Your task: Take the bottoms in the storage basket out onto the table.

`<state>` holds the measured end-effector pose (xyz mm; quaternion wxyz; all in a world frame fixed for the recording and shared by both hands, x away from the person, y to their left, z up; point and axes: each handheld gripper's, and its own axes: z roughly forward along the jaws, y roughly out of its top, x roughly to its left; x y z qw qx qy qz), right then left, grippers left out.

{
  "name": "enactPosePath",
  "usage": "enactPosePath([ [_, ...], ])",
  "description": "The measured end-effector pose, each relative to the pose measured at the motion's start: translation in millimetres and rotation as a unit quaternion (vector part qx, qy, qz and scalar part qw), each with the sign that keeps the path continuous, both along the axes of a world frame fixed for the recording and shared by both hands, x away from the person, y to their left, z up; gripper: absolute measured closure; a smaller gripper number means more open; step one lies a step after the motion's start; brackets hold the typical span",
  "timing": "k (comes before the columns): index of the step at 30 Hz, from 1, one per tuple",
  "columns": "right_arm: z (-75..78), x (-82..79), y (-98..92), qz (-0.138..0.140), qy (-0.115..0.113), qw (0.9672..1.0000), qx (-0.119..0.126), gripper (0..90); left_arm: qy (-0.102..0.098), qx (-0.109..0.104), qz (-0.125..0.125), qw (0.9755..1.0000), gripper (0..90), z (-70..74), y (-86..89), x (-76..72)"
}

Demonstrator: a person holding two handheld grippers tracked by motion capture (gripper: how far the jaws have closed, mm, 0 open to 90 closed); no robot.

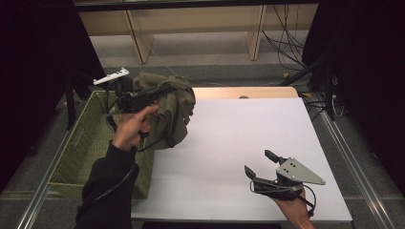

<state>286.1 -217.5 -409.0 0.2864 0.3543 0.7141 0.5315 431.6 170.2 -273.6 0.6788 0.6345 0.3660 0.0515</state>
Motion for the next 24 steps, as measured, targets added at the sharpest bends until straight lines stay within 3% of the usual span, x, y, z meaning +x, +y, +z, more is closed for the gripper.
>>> enactPosePath([
  [5, 0.3, -0.3, -0.4, 0.000, -0.001, 1.0000, 0.001, 19.8, 0.005, 0.003, -0.014, 0.9999, 84.8, -1.6, -18.7, 0.7],
  [12, 0.6, -0.3, -1.0, -0.001, -0.001, 1.0000, 0.001, 19.9, -0.007, 0.016, -0.043, 0.9989, 84.8, 5.3, -47.9, -4.7],
  [24, 1.6, -1.2, -2.6, -0.002, -0.004, 1.0000, 0.001, 19.9, -0.006, 0.014, -0.085, 0.9962, 84.9, 8.9, -89.9, -5.5],
])
